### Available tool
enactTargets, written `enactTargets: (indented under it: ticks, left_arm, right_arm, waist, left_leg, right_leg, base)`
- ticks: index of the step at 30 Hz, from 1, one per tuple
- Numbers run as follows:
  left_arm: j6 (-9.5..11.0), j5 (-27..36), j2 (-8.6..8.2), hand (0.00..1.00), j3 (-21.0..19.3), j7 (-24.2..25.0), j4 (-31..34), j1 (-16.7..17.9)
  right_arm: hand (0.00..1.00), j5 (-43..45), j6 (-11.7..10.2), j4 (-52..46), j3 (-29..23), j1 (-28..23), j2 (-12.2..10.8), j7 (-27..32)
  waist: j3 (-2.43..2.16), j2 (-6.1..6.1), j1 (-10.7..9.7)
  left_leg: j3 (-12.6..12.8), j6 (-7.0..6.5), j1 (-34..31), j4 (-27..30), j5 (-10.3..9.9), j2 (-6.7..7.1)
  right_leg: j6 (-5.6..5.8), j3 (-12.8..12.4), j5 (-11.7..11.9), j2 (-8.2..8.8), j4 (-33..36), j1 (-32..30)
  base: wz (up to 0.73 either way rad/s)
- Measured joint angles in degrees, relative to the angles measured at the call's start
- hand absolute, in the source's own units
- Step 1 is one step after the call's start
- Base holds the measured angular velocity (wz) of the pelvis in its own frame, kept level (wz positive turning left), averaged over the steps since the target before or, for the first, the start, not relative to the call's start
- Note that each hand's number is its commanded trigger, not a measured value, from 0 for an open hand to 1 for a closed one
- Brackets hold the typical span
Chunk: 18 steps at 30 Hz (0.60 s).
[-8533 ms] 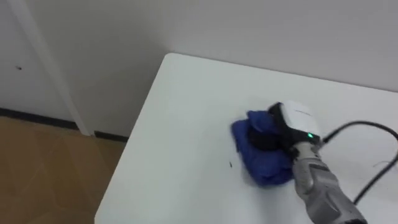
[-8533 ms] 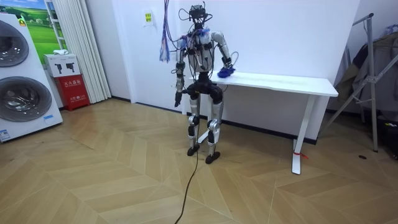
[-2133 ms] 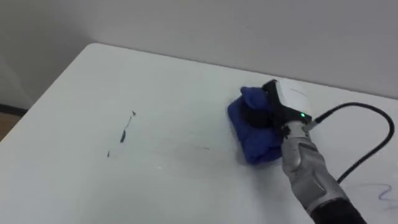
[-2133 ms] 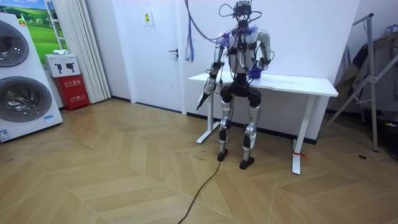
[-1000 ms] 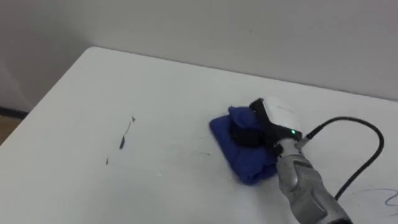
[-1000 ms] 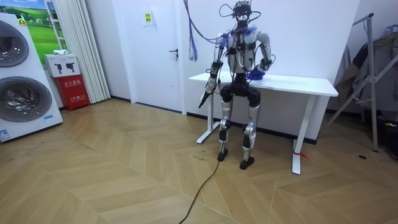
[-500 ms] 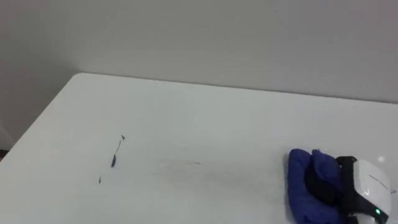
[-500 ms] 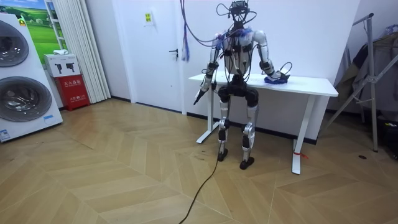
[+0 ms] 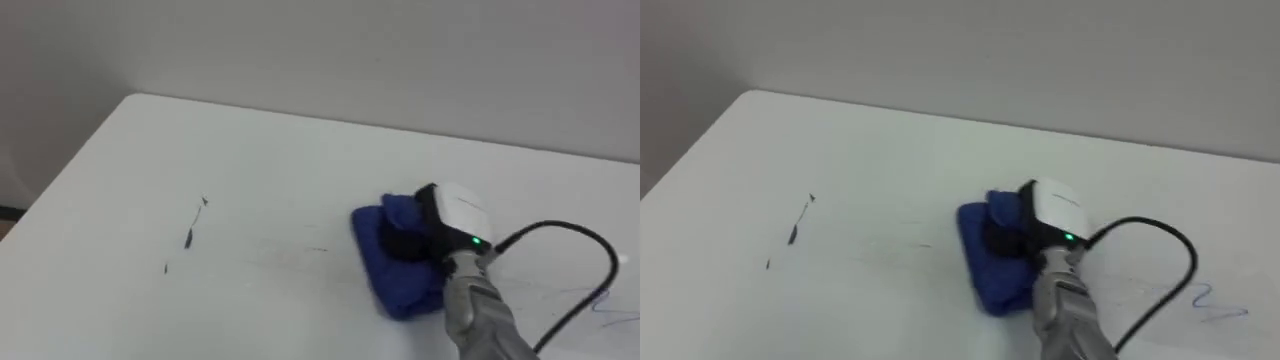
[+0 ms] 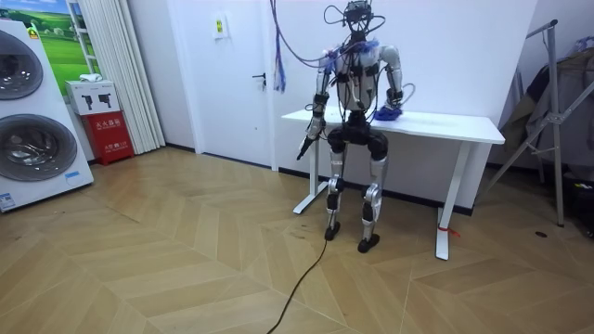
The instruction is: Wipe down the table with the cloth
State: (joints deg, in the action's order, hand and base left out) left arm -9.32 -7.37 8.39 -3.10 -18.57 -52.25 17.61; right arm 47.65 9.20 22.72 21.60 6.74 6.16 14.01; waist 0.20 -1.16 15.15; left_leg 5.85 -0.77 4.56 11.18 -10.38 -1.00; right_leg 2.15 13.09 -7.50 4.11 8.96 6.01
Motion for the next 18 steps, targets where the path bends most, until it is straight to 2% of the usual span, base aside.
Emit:
enactTargets:
  ticks: [1, 2, 3, 4, 5, 6, 7, 8, 9, 10, 11, 12, 13, 14, 15, 16, 18]
  left_arm:
    - [-0.2, 0.0, -0.03, 0.00, 0.0, 0.0, 0.2, 0.6]
    - [-0.4, 0.0, -0.18, 0.00, -0.2, 0.2, 0.6, 0.9]
    - [-0.4, 0.0, -0.21, 0.00, -0.6, 0.4, 0.6, 1.2]
    - [-0.4, 0.0, -0.21, 0.00, -1.2, 0.5, 0.6, 1.5]
    - [-0.2, 0.0, -0.16, 0.00, -2.4, 0.5, 0.5, 2.1]
    - [-0.2, -0.2, -0.15, 0.00, -3.2, 0.5, 0.5, 2.5]
    - [0.4, -1.0, 0.01, 0.00, -5.5, 0.7, 0.6, 2.6]
    - [1.0, -2.5, 0.23, 0.00, -8.8, 0.6, 0.6, 2.8]
    - [1.2, -2.6, 1.03, 0.00, -11.0, 0.6, 0.3, 3.4]
    - [1.2, -3.2, 1.43, 0.00, -12.0, 0.6, 0.2, 3.7]
    - [1.2, -3.9, 2.10, 0.00, -14.0, 0.5, -0.1, 4.5]
    - [1.5, -4.1, 2.75, 0.00, -15.8, 0.3, -0.1, 4.6]
    - [2.0, -4.1, 3.12, 0.00, -16.2, 0.2, -0.2, 4.8]
    - [3.8, -4.1, 3.97, 0.00, -15.7, 0.0, -0.2, 4.4]
    - [5.4, -4.1, 4.30, 0.00, -15.0, 0.0, -0.1, 4.1]
    - [5.8, -4.1, 4.43, 0.00, -14.6, 0.0, -0.1, 3.7]
    - [6.5, -3.8, 4.85, 0.00, -11.5, 0.0, -0.6, 1.8]
  right_arm:
    - [1.00, -0.2, -0.5, 0.4, -0.1, 0.4, 0.1, 0.1]
    - [1.00, -0.8, -1.5, 1.3, -0.9, 0.7, 0.7, 0.9]
    - [1.00, -0.9, -3.5, 1.6, -2.1, 0.4, 1.2, 1.9]
    - [1.00, -0.9, -4.6, 2.0, -3.0, -0.2, 1.2, 2.6]
    - [1.00, -1.5, -7.3, 4.0, -4.9, -1.4, 1.2, 5.1]
    - [1.00, -2.1, -8.8, 5.0, -6.0, -2.2, 1.2, 6.5]
    - [1.00, -3.0, -11.2, 6.1, -9.2, -4.9, 1.2, 9.6]
    - [1.00, -4.9, -12.9, 6.3, -13.0, -8.5, 1.7, 12.8]
    - [1.00, -8.0, -14.1, 6.4, -16.0, -12.4, 2.8, 16.4]
    - [1.00, -9.4, -14.8, 7.0, -17.5, -14.2, 3.6, 18.1]
    - [1.00, -11.4, -15.6, 8.6, -20.2, -16.6, 5.2, 20.8]
    - [1.00, -12.9, -15.6, 10.9, -22.6, -17.9, 6.7, 22.9]
    - [1.00, -14.0, -15.6, 12.3, -23.7, -18.3, 7.4, 23.7]
    - [1.00, -15.3, -15.5, 14.5, -25.9, -19.4, 8.5, 24.7]
    - [1.00, -16.4, -14.9, 15.8, -27.1, -19.8, 9.3, 25.0]
    - [1.00, -16.5, -14.3, 16.1, -27.2, -19.7, 9.3, 25.0]
    - [1.00, -16.4, -11.6, 15.6, -25.1, -18.4, 9.0, 25.0]
  waist:
    - [0.13, 0.12, 0.1]
    - [1.03, 0.00, -0.3]
    - [1.67, 0.29, -0.7]
    - [1.63, 0.35, -1.0]
    - [1.61, 0.44, -1.9]
    - [1.52, 0.41, -2.5]
    - [1.24, 0.29, -3.4]
    - [0.99, -0.12, -4.7]
    - [1.00, -0.30, -6.1]
    - [0.52, -0.27, -6.7]
    - [-0.35, 0.23, -7.4]
    - [-0.95, 0.45, -8.1]
    - [-0.99, 0.51, -8.7]
    - [-1.13, 0.64, -9.5]
    - [-1.36, 1.30, -9.5]
    - [-1.34, 1.49, -9.7]
    - [-1.24, 1.34, -9.2]
  left_leg:
    - [-0.3, 0.00, -0.1, 0.0, 0.0, 0.06]
    - [-1.0, 0.02, -0.3, 0.0, 0.1, 0.19]
    - [-1.1, 0.02, -0.6, 0.0, 0.2, 0.21]
    - [-1.1, 0.01, -0.7, 0.1, 0.2, 0.24]
    - [-1.4, -0.10, -0.9, 0.4, 0.1, 0.41]
    - [-1.6, -0.15, -0.8, 0.5, 0.0, 0.55]
    - [-1.7, -0.40, -0.7, 0.8, -0.1, 0.78]
    - [-1.9, -0.80, -0.7, 1.5, -0.4, 0.97]
    - [-1.0, -1.15, -0.8, 2.1, -1.1, 1.01]
    - [-0.8, -1.32, -0.9, 2.6, -1.5, 1.02]
    - [-0.1, -1.63, -0.9, 3.7, -2.4, 0.69]
    - [0.3, -1.95, -1.2, 5.2, -3.2, -0.01]
    - [0.0, -2.02, -1.4, 6.3, -3.7, -0.30]
    - [-0.6, -2.20, -1.4, 8.3, -4.8, -0.65]
    - [-1.2, -1.90, -1.9, 10.6, -6.0, -1.54]
    - [-1.3, -1.68, -2.2, 11.6, -6.6, -2.21]
    - [-2.8, -0.03, -3.7, 14.0, -7.5, -3.71]
  right_leg:
    - [0.02, 0.4, -0.1, 0.10, 0.0, 0.0]
    - [0.01, 1.5, -0.2, 0.33, 0.5, -0.1]
    - [-0.01, 2.1, -0.5, 0.55, 1.2, -0.6]
    - [-0.04, 2.4, -0.5, 0.65, 1.2, -0.6]
    - [0.07, 2.9, -1.0, 1.02, 2.0, -0.8]
    - [0.22, 3.0, -1.3, 1.20, 2.5, -0.8]
    - [0.33, 3.5, -2.1, 1.94, 3.7, -0.9]
    - [0.74, 4.1, -2.8, 2.72, 5.1, -0.9]
    - [1.09, 4.3, -3.5, 3.51, 6.2, -1.1]
    - [1.16, 4.3, -3.6, 3.93, 6.6, -1.1]
    - [1.32, 4.8, -3.8, 4.33, 8.2, -1.3]
    - [1.72, 5.5, -4.3, 5.18, 12.3, -2.5]
    - [1.81, 6.1, -4.9, 6.23, 16.1, -3.4]
    - [2.21, 6.6, -6.0, 9.66, 23.6, -4.7]
    - [2.28, 6.3, -6.4, 13.07, 27.5, -5.0]
    - [2.36, 5.5, -6.5, 14.32, 28.0, -5.0]
    - [3.34, 1.7, -5.9, 17.97, 24.8, -4.5]
  base:
    - [0.35]
    - [0.22]
    - [0.18]
    - [0.13]
    - [0.14]
    - [0.20]
    - [0.21]
    - [0.19]
    - [0.10]
    - [-0.17]
    - [-0.36]
    - [-0.26]
    - [0.05]
    - [0.22]
    - [0.16]
    - [0.00]
    - [0.00]
